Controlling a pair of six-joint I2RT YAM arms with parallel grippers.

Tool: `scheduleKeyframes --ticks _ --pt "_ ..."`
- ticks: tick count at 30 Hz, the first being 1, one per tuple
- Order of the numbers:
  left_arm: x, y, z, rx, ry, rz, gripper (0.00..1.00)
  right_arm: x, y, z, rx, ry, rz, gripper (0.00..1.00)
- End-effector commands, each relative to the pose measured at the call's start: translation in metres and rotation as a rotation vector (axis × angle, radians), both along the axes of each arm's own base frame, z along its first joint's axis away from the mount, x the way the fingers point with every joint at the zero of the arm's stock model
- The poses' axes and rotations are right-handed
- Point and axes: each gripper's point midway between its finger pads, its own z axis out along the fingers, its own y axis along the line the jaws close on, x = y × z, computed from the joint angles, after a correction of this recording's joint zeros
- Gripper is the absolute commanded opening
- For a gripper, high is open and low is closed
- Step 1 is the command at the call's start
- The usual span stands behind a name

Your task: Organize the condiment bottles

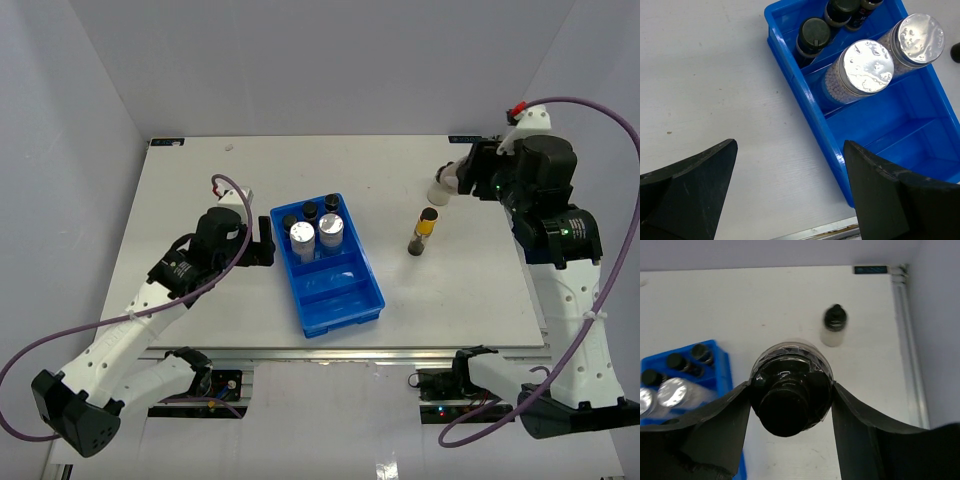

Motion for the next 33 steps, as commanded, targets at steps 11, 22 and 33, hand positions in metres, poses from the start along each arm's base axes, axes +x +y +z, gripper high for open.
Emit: scheduleKeyframes --ticks 11,22,33 --pt "-0.014 0.009 0.074 -0.103 -0.119 0.011 0.98 -0.060 0.227 -0.032 0.000 0.077 0.738 0.08" --pt "-0.029 0.031 0.113 -0.133 -0.200 0.073 0.98 -0.072 0.298 -0.115 -0.063 0.196 0.809 0.08" --pt "-0.035 0.036 0.114 -0.160 -0.204 0.101 0.98 -0.069 0.316 -0.172 -0.123 0.260 0.775 0.08"
